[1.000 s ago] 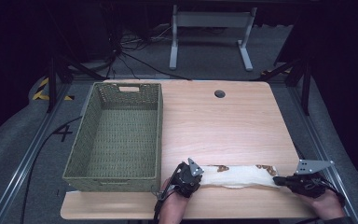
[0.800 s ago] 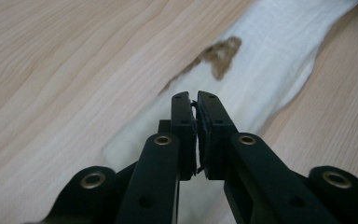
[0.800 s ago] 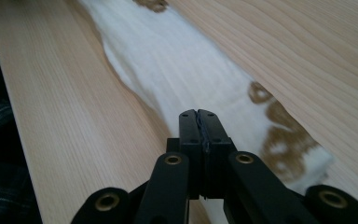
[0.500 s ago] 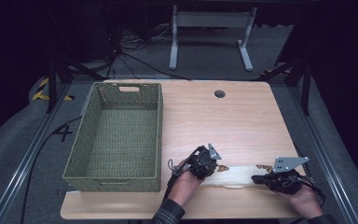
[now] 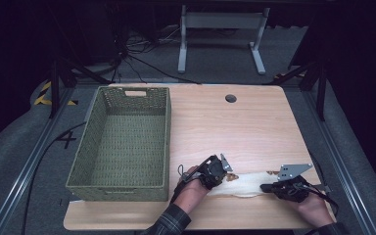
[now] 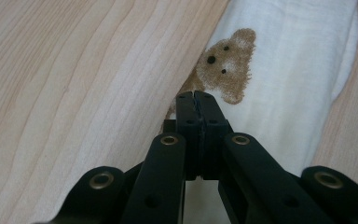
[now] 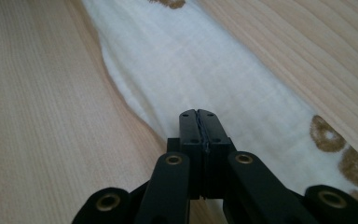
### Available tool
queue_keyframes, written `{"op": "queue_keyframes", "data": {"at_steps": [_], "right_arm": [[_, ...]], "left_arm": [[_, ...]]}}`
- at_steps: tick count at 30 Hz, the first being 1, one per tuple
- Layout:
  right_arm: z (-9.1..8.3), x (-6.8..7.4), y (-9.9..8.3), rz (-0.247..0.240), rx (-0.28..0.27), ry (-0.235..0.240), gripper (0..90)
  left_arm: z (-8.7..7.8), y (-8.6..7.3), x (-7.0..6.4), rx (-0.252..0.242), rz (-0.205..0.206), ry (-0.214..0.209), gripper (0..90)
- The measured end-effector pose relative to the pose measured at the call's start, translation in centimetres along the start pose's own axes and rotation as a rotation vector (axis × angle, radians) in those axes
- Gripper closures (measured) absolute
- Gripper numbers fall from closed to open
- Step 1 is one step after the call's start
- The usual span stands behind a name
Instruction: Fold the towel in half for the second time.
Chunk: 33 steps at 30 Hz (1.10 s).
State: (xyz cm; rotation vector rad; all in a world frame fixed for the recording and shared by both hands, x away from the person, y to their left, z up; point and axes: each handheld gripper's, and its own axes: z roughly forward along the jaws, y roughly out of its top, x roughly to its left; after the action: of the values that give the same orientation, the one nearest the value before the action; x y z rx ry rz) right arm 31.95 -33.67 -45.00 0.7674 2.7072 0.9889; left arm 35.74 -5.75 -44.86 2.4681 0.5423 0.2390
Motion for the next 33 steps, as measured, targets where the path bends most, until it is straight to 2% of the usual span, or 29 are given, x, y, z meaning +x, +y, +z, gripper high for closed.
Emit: {"op": "queue_keyframes", "data": {"at_steps": [7,10,15,25,29,30,33], "right_arm": [[0.6,-1.1,0.7,-0.005,-0.005,-0.006,89.8],[0.8,-1.8,1.1,0.002,-0.004,0.0,89.8],[1.3,-2.8,1.6,0.024,-0.014,0.0,89.8],[2.4,-4.2,3.1,0.011,-0.003,0.001,89.9],[3.0,-5.0,3.9,0.005,-0.008,-0.001,89.9],[3.3,-5.6,4.3,0.002,-0.008,0.008,89.9],[3.5,-5.9,4.6,0.002,-0.005,0.009,89.9]], "left_arm": [[-0.5,-0.7,0.4,0.005,-0.053,-0.037,89.5],[-0.6,-0.9,0.4,0.0,-0.061,-0.05,89.5],[-0.9,-1.3,0.1,0.001,-0.057,-0.061,89.5],[-1.4,-1.8,-1.1,0.015,-0.027,-0.083,89.5],[-1.4,-1.8,-1.3,0.012,-0.03,-0.117,89.6],[-1.3,-1.7,-1.4,0.009,-0.025,-0.125,89.6],[-1.2,-1.5,-1.9,0.013,-0.009,-0.138,89.6]]}}
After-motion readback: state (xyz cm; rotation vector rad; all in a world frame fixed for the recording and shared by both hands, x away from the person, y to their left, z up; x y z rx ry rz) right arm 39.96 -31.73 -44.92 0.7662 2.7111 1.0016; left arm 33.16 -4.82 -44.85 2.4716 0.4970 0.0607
